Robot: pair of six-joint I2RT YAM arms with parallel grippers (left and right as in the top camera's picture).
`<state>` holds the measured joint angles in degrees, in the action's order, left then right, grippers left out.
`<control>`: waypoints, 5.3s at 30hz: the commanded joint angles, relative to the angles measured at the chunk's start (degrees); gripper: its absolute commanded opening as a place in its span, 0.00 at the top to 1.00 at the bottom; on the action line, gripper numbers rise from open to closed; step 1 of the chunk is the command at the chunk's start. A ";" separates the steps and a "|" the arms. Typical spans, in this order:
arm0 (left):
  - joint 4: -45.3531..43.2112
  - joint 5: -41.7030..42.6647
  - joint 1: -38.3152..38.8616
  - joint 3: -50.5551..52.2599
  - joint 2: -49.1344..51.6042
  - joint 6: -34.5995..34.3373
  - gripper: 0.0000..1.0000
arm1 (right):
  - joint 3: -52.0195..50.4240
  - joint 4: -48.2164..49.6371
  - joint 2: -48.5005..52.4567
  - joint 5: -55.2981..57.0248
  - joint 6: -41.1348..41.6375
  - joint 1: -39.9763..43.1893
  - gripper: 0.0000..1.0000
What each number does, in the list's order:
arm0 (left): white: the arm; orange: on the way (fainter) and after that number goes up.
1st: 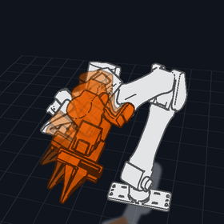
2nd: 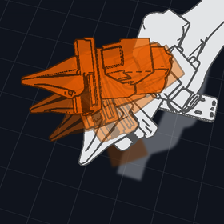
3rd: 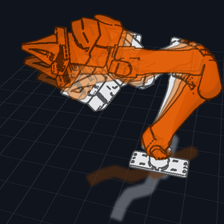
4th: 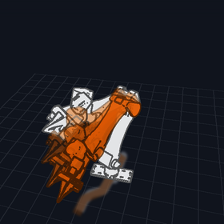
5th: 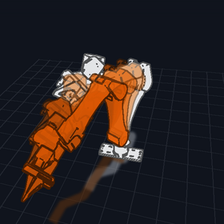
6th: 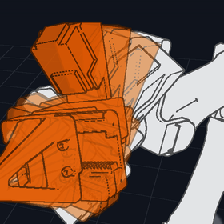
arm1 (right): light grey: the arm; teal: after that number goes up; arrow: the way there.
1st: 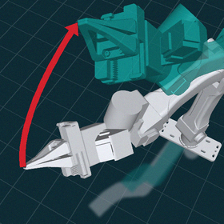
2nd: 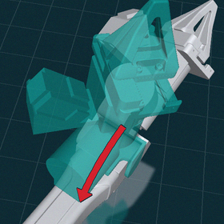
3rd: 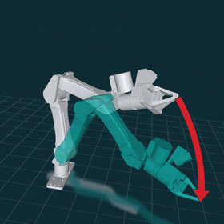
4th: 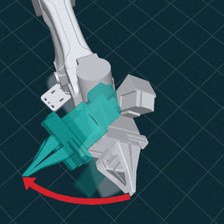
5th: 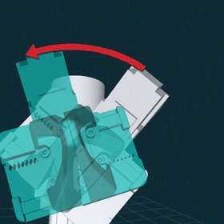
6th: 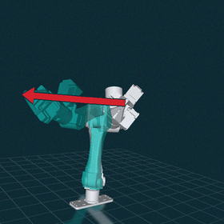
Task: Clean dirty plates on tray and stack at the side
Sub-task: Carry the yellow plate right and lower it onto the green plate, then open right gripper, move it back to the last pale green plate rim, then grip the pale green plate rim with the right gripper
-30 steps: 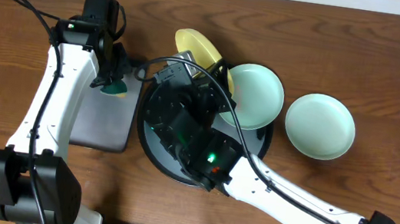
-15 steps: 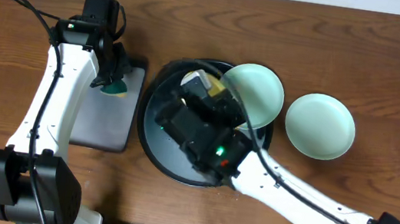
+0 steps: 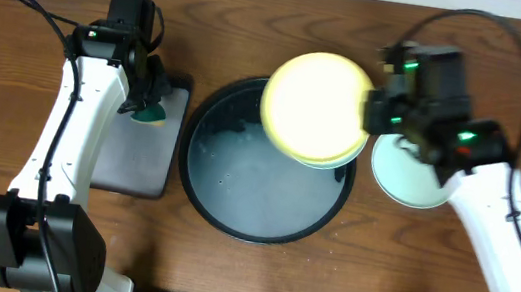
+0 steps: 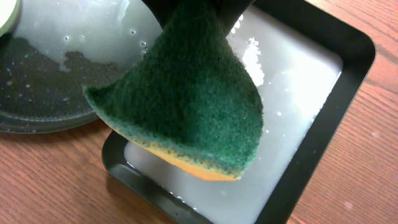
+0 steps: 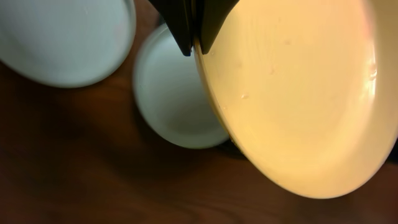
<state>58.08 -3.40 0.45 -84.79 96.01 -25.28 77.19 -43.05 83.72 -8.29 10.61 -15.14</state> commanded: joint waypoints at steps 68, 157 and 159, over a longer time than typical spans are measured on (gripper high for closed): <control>-1.42 -0.66 -0.11 -0.13 0.24 0.74 0.92 | 8.72 5.95 36.41 -17.68 -8.92 5.99 0.99; -5.11 2.95 8.66 1.66 3.98 1.22 0.92 | 3.17 6.51 34.77 -0.17 1.92 -11.69 0.99; -6.14 2.97 9.75 3.30 3.98 1.20 0.92 | 3.17 6.91 35.41 -0.63 1.55 -12.11 0.99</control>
<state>52.90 -0.34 8.58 -84.36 100.03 -25.06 80.44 -36.56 117.73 -7.70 17.26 -26.02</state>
